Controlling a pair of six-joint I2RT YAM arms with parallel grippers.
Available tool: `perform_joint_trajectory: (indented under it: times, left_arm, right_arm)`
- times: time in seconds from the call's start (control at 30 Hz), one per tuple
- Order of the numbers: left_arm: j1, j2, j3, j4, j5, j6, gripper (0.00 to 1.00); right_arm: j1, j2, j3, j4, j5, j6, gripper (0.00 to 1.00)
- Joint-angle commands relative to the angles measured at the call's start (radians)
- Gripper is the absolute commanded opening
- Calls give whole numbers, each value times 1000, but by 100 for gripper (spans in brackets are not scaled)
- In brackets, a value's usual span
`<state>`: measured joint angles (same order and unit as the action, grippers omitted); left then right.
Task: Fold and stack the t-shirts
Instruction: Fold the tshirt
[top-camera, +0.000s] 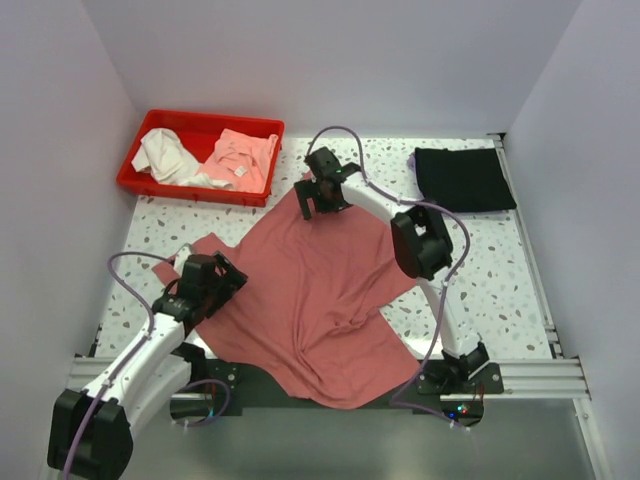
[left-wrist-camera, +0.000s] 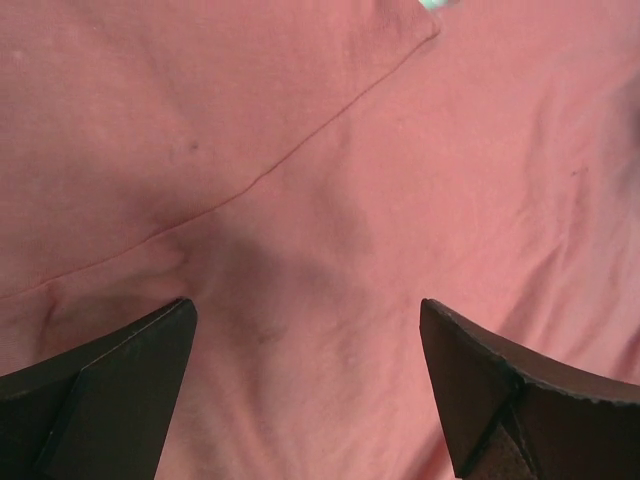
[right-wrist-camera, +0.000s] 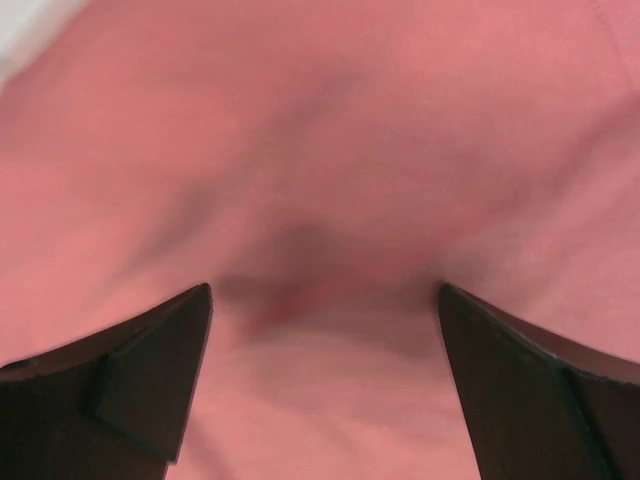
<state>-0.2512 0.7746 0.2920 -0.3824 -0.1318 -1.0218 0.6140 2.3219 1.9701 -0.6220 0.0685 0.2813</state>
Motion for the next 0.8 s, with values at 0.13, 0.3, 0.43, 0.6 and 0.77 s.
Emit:
perform_joint_trajectory:
  times: [0.13,0.3,0.43,0.6,0.77]
  left_arm:
    - [4,204,62,-31,-134,9,100]
    - [45,346,111,103,-134,83,100]
    - [136,475,222,169,-86,205,100]
    - [139,722,430,232,105,360,100]
    - [92,851,530,261,163,400,100]
  right_arm:
    - [-33,50,21,-87,7,-34,99]
    - [-57,-93,-286,13,54,22,99]
    - [-86,-255,-486,42,106,77,99]
    - [-118,-426,-778,50,158,189,99]
    - [-122,-640,-1036,53,200,304,99]
